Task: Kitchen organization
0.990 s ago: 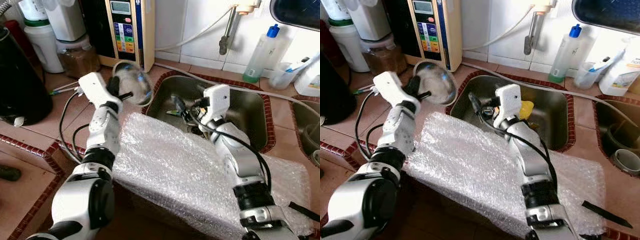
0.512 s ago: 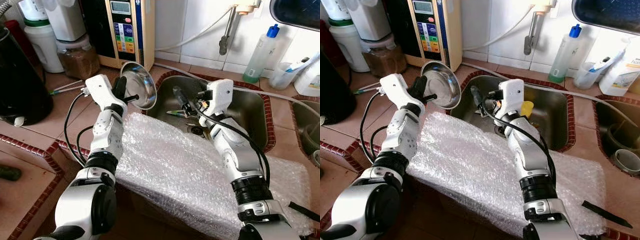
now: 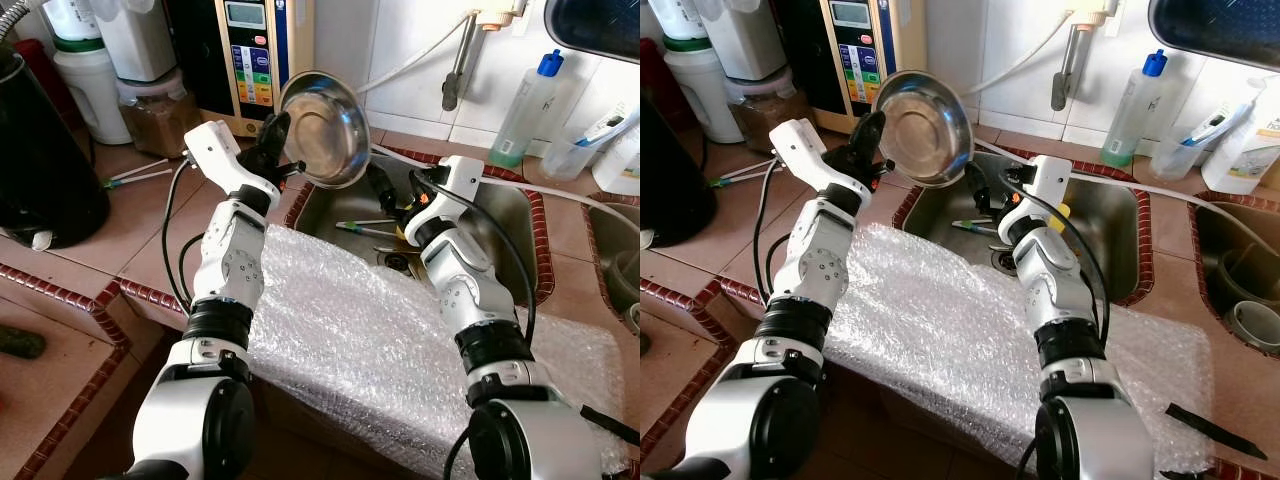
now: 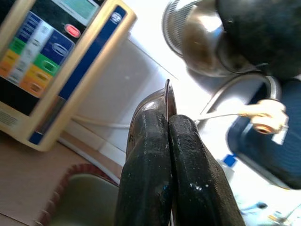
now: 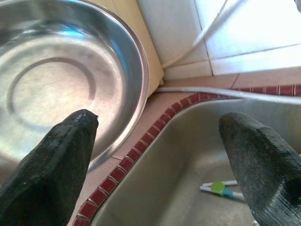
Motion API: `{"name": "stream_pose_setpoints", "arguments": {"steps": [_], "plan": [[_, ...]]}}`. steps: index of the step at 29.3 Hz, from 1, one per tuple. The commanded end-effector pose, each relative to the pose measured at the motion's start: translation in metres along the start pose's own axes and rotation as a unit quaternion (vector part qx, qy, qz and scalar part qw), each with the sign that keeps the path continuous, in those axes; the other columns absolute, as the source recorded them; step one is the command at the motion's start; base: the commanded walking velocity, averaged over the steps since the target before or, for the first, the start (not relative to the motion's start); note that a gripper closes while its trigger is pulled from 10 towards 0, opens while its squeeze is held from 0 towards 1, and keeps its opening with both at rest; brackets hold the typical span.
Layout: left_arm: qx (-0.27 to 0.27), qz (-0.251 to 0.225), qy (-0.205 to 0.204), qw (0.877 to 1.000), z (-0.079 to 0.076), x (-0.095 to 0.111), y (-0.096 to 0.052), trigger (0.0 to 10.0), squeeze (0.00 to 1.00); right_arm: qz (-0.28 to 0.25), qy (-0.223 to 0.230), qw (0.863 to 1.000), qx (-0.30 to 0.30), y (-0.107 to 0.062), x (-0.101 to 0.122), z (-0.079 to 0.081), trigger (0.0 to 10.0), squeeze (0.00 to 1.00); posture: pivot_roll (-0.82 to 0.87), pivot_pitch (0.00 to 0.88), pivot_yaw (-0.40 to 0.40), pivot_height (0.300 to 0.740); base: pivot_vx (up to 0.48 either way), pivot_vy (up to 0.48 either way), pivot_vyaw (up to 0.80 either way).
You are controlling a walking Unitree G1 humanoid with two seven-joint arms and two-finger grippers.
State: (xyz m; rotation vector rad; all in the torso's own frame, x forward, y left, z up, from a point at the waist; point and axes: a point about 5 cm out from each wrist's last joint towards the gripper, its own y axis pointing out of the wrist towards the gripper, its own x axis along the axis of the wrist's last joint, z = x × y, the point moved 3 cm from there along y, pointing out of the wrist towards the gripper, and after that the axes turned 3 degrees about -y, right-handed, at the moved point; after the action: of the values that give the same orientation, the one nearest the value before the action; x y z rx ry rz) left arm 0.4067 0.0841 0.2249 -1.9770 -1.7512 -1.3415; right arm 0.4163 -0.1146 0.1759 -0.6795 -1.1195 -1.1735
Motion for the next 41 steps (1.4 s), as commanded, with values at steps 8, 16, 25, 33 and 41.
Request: {"name": "stream_pose_setpoints", "arguments": {"steps": [8,16,25,33,41], "plan": [[-0.045,0.014,-0.019,0.999,-0.019,-0.003,-0.001,0.0,0.0,-0.004,0.031,0.999,0.007,0.011,0.003,0.004,0.0,0.0,0.03,0.0,0.005,0.74,0.0,0.0,0.0],[-0.05,0.021,-0.028,0.998,-0.022,-0.003,-0.004,0.0,0.0,-0.019,0.05,0.999,-0.004,0.015,0.01,0.001,0.0,0.0,0.03,0.0,0.001,0.74,0.0,0.0,0.0],[-0.048,0.026,-0.041,0.998,-0.021,-0.004,-0.005,0.0,0.0,-0.016,0.086,0.996,-0.02,0.014,0.007,-0.006,0.0,0.0,0.04,0.0,0.0,0.74,0.0,0.0,0.0],[-0.053,0.028,-0.044,0.997,-0.022,-0.004,-0.005,0.0,0.0,-0.005,0.105,0.994,-0.02,0.015,0.002,-0.004,0.0,0.0,0.05,0.0,0.0,0.74,0.0,0.0,0.0],[-0.057,0.03,-0.045,0.997,-0.023,-0.003,-0.006,0.0,0.0,0.008,0.122,0.992,-0.008,0.016,-0.005,0.003,0.0,0.0,0.06,0.0,0.0,0.74,0.0,0.0,0.0]]}}
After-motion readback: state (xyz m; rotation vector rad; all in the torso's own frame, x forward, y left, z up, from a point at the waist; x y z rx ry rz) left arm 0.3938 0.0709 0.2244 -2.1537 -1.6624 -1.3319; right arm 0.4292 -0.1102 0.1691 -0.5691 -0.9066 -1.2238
